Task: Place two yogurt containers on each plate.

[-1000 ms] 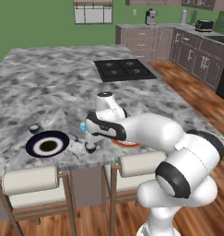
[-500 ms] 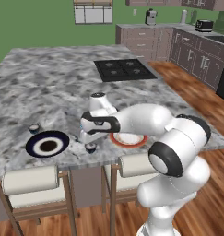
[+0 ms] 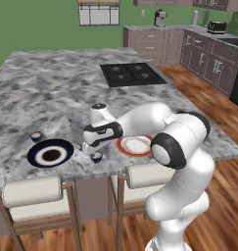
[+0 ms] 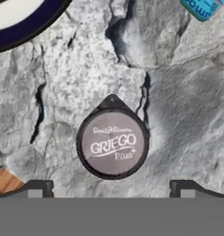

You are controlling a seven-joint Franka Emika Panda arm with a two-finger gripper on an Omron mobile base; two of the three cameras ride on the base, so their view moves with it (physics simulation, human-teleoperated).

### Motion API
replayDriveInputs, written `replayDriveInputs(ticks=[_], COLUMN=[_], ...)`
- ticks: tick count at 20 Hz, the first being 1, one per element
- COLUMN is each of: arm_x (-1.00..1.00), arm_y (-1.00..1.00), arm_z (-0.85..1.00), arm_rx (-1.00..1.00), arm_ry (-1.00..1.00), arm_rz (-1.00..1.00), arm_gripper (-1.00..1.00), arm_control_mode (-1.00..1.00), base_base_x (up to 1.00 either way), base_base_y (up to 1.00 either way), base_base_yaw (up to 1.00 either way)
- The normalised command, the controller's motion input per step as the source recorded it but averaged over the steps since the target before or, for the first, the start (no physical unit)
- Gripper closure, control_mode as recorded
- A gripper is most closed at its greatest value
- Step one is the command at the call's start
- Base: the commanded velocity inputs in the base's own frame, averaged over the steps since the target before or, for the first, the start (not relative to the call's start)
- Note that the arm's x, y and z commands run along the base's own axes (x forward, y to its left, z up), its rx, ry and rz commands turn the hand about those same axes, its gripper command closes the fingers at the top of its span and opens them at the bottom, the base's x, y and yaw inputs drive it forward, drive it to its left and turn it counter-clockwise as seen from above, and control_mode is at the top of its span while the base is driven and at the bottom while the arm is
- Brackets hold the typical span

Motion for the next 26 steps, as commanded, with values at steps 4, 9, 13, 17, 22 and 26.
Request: replayDriveInputs(ticks=[4,9,13,17,22,26], arm_x=[0.3,0.14,0.0,-0.06,-0.01,0.0], arm_y=[0.16,0.15,0.0,-0.06,-0.1,0.0], arm_z=[-0.24,-0.14,-0.24,-0.24,-0.23,-0.06], arm_rx=[0.0,0.0,0.0,0.0,0.0,0.0], arm_ry=[0.04,0.02,0.06,0.08,0.03,0.0], arm_rz=[0.09,0.09,0.01,0.0,0.0,0.0], arm_gripper=[-1.0,-1.0,-1.0,-1.0,-1.0,-1.0], arm_control_mode=[-1.0,-1.0,-1.0,-1.0,-1.0,-1.0], base_base_x=[0.0,0.0,0.0,0.0,0.0,0.0], base_base_y=[0.0,0.0,0.0,0.0,0.0,0.0], base_base_yaw=[0.0,0.0,0.0,0.0,0.0,0.0])
